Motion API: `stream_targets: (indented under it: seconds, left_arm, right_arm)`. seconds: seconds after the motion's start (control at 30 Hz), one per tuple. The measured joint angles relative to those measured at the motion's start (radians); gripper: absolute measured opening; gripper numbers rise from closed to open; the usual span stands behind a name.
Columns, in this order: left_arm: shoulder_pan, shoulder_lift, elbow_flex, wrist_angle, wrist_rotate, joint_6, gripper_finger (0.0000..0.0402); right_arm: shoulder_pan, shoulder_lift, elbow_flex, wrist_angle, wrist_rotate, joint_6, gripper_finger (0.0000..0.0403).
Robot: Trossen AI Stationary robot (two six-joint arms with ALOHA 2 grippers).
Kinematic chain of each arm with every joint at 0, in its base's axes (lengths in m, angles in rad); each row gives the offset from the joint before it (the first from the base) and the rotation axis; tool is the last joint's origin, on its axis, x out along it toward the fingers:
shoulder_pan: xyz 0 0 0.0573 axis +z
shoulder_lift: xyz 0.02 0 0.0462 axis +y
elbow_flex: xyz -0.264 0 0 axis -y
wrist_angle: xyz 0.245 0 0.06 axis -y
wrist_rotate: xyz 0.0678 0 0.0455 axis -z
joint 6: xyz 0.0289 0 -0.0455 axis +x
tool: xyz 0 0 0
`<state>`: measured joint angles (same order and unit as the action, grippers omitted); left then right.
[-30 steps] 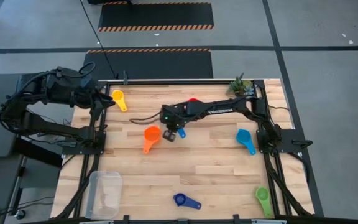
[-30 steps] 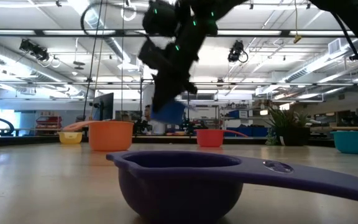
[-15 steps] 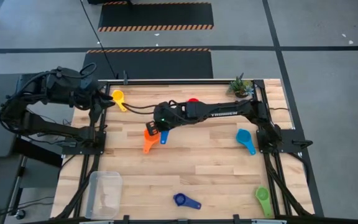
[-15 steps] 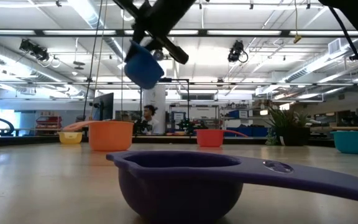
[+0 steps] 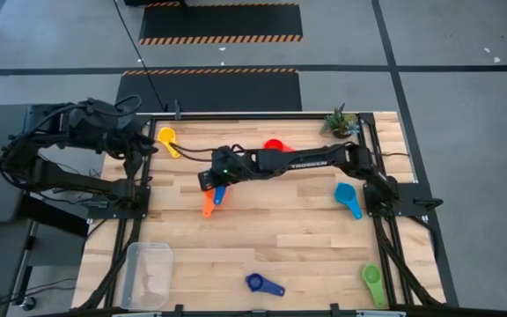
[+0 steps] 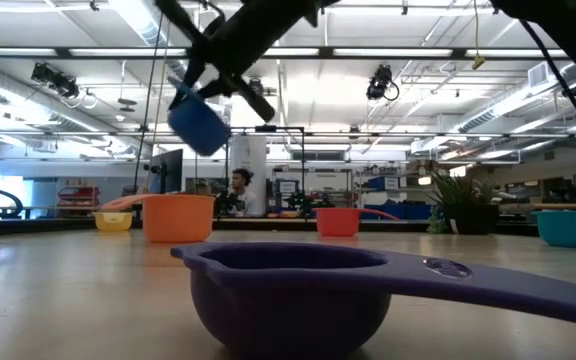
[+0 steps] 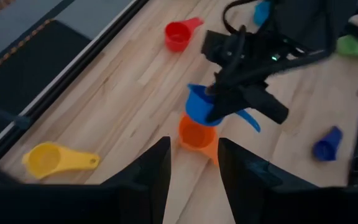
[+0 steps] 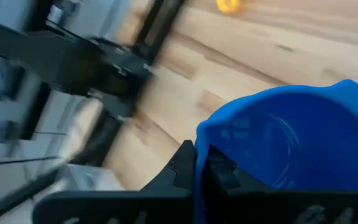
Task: Nest measuring cups in basket
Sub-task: Stack the left blue measuring cup on top of the orange measuring cup
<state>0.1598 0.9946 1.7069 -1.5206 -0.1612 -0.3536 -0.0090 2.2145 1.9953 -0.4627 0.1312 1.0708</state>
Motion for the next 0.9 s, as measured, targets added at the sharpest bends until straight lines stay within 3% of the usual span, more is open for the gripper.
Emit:
stream_targets:
  seconds: [0.4,0.9]
  left_arm:
    - [0.0,-0.002,0.0,-0.043,-0.003,-0.033,0.0139]
    - [0.0,-0.002,0.0,-0.044,-0.003,-0.036,0.0139]
  right_arm:
    - [-0.001,0.03,-0.001,-0.071,-0.005,-0.039,0.001]
    - [-0.01,0.144,0.0,-0.022,-0.106,-0.078,0.001]
